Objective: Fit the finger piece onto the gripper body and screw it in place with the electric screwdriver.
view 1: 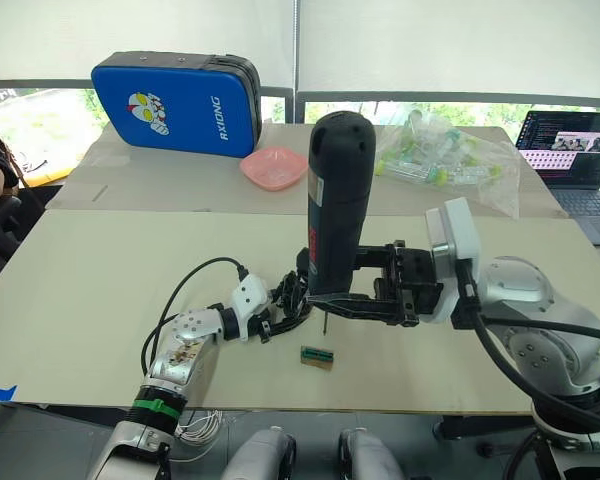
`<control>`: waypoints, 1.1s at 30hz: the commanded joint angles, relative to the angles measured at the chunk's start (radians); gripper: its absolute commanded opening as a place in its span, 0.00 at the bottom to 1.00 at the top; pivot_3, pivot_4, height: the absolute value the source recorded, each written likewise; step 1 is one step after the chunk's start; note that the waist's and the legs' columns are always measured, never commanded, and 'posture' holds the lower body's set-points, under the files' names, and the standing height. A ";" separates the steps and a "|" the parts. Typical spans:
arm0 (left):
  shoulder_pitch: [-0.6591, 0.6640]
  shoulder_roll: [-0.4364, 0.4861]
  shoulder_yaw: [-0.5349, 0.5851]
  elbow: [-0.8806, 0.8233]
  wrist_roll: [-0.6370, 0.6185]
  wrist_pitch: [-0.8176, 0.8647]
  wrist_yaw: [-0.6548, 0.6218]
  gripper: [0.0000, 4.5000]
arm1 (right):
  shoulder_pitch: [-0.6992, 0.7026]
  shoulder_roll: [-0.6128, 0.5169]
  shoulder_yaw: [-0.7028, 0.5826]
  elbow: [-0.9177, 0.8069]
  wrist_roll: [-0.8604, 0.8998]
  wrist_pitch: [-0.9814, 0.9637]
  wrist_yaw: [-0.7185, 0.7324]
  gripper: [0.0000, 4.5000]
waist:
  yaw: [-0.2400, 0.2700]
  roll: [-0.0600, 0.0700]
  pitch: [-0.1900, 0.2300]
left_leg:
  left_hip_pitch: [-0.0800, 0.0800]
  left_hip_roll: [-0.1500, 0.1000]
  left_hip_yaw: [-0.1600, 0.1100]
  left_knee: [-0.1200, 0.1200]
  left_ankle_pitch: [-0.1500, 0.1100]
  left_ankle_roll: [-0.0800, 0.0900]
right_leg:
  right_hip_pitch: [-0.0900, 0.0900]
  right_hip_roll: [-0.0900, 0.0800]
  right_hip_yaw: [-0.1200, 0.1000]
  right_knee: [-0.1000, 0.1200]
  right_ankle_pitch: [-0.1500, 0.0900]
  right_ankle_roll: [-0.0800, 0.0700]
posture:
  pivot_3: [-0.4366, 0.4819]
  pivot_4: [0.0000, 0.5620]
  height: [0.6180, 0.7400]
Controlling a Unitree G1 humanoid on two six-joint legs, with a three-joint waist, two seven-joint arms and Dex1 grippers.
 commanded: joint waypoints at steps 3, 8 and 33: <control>0.017 -0.004 -0.033 -0.001 0.016 0.021 -0.002 0.51 | -0.128 0.056 -0.040 0.009 0.088 0.029 -0.051 0.44 | -0.002 0.000 0.000 | 0.000 0.000 0.000 0.000 0.000 0.000 | 0.000 0.000 0.000 0.000 0.000 0.000 | 0.48 0.27 1.00; 0.019 -0.004 -0.032 -0.006 0.010 0.024 -0.007 0.51 | -0.216 0.099 -0.029 0.050 0.106 0.060 -0.085 0.44 | -0.002 0.000 0.000 | 0.000 0.000 0.000 0.000 -0.001 0.001 | 0.000 0.000 0.000 -0.001 0.000 0.000 | 0.48 0.27 1.00; 0.047 0.012 -0.020 -0.044 -0.007 0.070 -0.014 0.51 | -0.324 0.277 0.101 0.218 -0.157 -0.024 -0.046 0.44 | -0.009 0.000 0.000 | 0.000 -0.001 0.000 0.000 -0.001 0.001 | -0.002 0.001 -0.002 0.000 0.000 0.000 | 0.48 0.27 1.00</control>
